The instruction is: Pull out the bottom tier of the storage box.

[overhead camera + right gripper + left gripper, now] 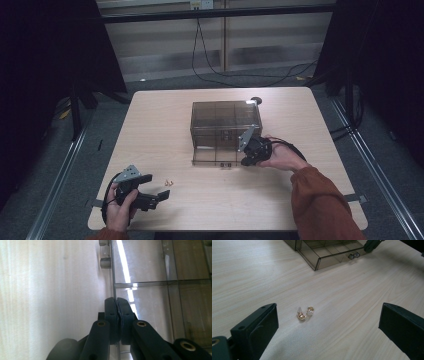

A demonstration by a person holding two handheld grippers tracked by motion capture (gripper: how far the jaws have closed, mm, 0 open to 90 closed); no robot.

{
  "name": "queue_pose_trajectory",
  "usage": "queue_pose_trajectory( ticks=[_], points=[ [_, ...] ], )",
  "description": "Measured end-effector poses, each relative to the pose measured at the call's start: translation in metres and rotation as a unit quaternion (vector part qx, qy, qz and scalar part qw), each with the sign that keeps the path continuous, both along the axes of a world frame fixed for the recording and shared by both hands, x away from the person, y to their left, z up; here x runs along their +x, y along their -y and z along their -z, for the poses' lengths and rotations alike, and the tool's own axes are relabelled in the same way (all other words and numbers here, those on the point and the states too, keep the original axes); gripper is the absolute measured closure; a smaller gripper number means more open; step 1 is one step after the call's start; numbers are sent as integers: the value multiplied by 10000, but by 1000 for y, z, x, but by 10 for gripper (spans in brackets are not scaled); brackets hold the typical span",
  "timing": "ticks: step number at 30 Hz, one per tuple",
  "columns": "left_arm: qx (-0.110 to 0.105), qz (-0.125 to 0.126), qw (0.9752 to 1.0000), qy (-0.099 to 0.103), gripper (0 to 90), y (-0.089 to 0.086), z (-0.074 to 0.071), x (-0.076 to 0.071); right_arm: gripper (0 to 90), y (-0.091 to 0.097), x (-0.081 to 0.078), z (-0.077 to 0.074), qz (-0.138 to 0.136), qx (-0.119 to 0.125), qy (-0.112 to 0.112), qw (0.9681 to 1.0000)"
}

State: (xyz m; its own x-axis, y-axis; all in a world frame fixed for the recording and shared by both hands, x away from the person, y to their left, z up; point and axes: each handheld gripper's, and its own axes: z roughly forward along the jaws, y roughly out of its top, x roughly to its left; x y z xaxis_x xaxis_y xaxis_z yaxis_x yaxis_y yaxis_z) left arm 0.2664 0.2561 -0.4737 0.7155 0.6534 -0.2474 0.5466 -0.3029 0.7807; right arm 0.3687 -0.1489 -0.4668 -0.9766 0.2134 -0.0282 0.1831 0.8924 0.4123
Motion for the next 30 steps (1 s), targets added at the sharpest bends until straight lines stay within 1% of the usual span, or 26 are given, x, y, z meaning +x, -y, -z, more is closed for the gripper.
queue_pose_trajectory(
  ticks=[1,2,3,4,5,6,8,9,10,11,13,15,19,23,24,25,26,27,30],
  points=[
    [2,-1,10000,-1,24,0,0,0,882,-1,-1,0,-5,-18,-8,10000],
    [3,0,10000,-1,24,0,0,0,882,-1,-2,-1,-63,-23,67,10000],
    [4,3,10000,4,24,0,0,0,882,-1,-2,-1,-60,-23,52,10000],
    [14,2,10000,13,24,0,0,0,881,0,-3,0,4,-42,26,10000],
    [5,2,10000,11,24,0,0,-1,880,0,-3,0,-26,-30,13,10000],
    [-1,-7,10000,7,24,0,0,-1,880,0,-4,0,-48,-23,61,10000],
    [0,-4,10000,-4,24,0,0,0,879,1,-6,0,-65,-13,79,9999],
    [3,-2,10000,-1,24,0,0,0,878,2,-7,0,-8,-14,42,10000],
    [12,3,10000,3,24,0,0,0,877,2,-7,0,-53,-8,27,10000],
    [13,3,10000,1,24,0,0,0,876,3,-8,0,-69,-4,63,10000],
    [4,-1,10000,0,24,0,0,0,873,4,-9,0,-41,-8,28,10000],
    [5,-3,10000,-3,24,0,0,0,871,5,-9,0,-69,19,69,10000],
    [2,1,10000,-5,24,0,0,0,870,6,-11,0,26,18,68,10000],
    [0,0,10000,-12,24,0,0,0,871,5,-11,1,-33,56,71,10000],
    [1,-1,10000,-11,24,0,0,0,870,5,-12,1,9,54,51,10000],
    [2,-1,10000,-11,24,0,0,0,870,5,-12,1,-7,66,62,10000],
    [6,5,10000,-10,24,0,0,0,869,5,-13,1,67,62,12,10000],
    [4,3,10000,-9,24,0,0,0,869,6,-12,1,2,105,45,9999],
    [3,0,10000,-14,24,0,1,0,869,6,-12,1,23,99,36,9999]
  ],
)
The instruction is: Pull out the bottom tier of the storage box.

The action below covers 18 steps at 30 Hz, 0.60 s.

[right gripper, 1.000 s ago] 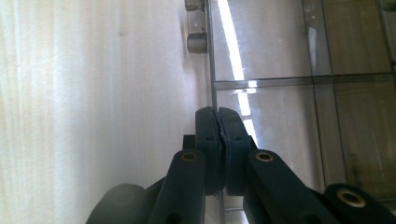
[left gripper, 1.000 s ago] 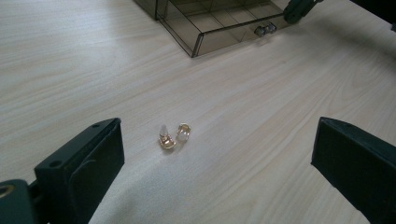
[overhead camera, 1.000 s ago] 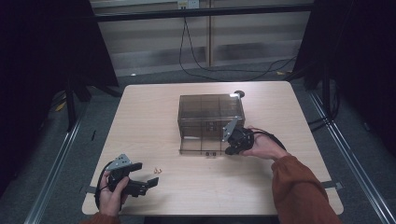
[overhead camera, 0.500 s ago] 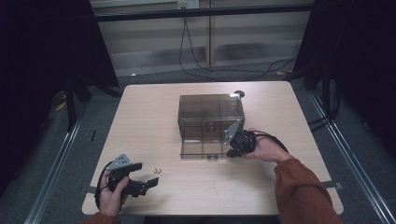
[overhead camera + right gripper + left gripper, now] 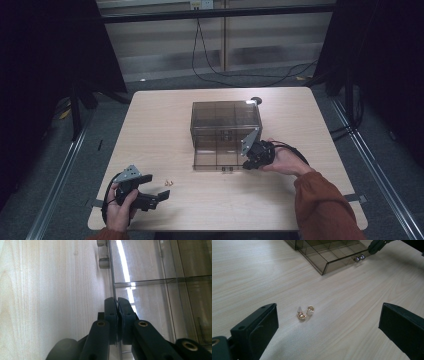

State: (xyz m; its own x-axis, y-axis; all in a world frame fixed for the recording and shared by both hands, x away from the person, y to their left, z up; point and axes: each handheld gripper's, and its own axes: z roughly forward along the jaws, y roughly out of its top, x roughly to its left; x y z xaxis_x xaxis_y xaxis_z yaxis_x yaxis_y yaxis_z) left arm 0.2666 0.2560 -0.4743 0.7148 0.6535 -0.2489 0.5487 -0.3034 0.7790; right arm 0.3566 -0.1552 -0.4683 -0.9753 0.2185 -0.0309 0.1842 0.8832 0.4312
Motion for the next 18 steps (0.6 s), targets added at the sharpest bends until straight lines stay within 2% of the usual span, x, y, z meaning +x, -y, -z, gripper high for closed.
queue_pose_trajectory(
  ticks=[4,13,15,18],
  points=[
    [13,-2,10000,-13,24,0,1,0,869,0,1,0,-39,15,-8,10000],
    [-3,-5,10000,-23,24,-1,1,1,861,1,0,1,73,9,-2,10000],
    [-10,-14,10000,-24,24,-1,1,1,844,1,0,2,49,47,50,10000],
    [8,-11,10000,-34,24,0,1,1,811,3,-2,5,202,193,74,9996]
  ],
)
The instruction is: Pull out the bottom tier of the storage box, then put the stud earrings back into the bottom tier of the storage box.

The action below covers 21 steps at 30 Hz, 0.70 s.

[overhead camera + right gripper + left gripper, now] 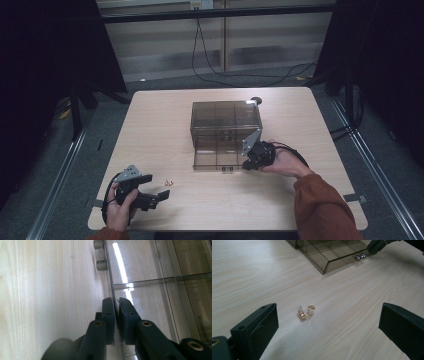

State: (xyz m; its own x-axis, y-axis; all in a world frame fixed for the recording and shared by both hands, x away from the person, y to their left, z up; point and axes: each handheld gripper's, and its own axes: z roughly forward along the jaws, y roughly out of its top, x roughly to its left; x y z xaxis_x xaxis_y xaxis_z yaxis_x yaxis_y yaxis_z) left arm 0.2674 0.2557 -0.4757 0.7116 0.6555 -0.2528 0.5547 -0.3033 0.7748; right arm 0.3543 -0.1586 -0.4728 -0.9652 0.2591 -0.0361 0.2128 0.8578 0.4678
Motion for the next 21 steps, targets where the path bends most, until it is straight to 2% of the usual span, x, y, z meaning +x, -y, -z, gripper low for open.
queue_pose_trajectory(
  ticks=[2,7,11,13,15,18,21],
  points=[
    [-9,-3,10000,10,24,0,0,0,751,2,0,3,-13,219,82,9997],
    [3,-1,10000,14,24,1,0,0,669,6,-6,7,368,647,120,9972],
    [44,-38,10000,6,24,-1,1,1,586,8,-9,8,588,869,218,9942],
    [23,-73,10000,-9,23,-2,1,1,537,9,-10,8,722,1053,268,9914],
    [45,-64,10000,-32,23,-1,1,2,528,11,-10,9,826,1238,302,9884],
    [71,-57,10000,-31,23,0,2,2,485,13,-13,9,1035,1372,386,9844],
    [83,-12,10000,-27,23,1,2,2,427,18,-17,7,1392,1446,565,9780]
  ],
)
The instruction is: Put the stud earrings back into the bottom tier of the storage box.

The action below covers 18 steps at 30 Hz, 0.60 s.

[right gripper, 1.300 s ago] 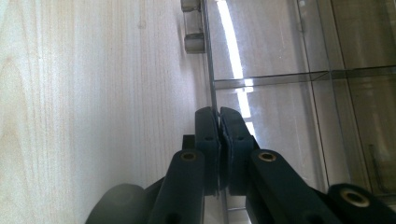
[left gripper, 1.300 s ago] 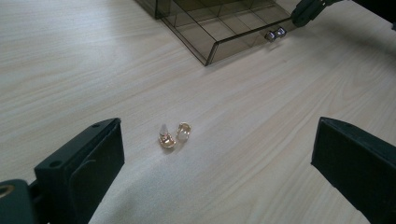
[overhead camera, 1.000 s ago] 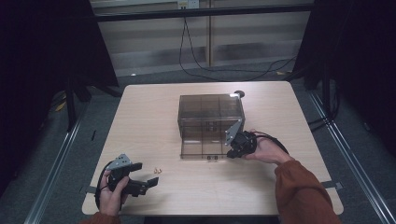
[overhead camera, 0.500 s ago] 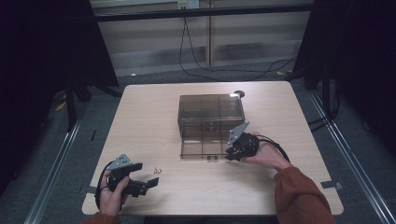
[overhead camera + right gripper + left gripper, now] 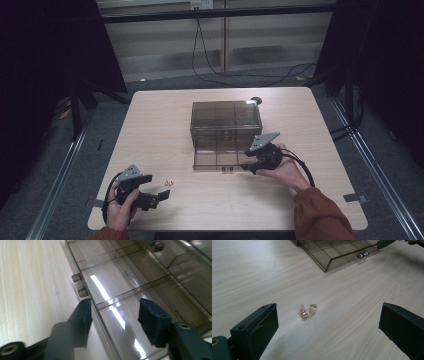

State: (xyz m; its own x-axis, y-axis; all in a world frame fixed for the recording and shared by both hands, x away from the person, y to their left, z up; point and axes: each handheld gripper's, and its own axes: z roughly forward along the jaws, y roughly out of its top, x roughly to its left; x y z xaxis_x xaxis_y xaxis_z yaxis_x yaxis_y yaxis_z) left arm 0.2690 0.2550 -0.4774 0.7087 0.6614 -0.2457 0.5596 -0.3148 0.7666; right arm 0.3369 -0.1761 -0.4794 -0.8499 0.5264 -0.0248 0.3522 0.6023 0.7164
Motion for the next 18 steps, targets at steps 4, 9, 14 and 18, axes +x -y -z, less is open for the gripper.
queue_pose_trajectory(
  ticks=[4,9,14,18],
  points=[
    [31,-9,10000,0,23,1,0,-1,388,7,-5,-2,144,294,31,9995],
    [46,-92,9999,24,24,1,-1,-3,334,16,-10,-4,347,610,77,9975],
    [142,-148,9998,-31,23,0,0,-3,289,22,-19,-5,451,685,79,9966],
    [165,-121,9998,-89,36,0,-1,-3,271,25,-28,-8,643,763,223,9948]
  ],
)
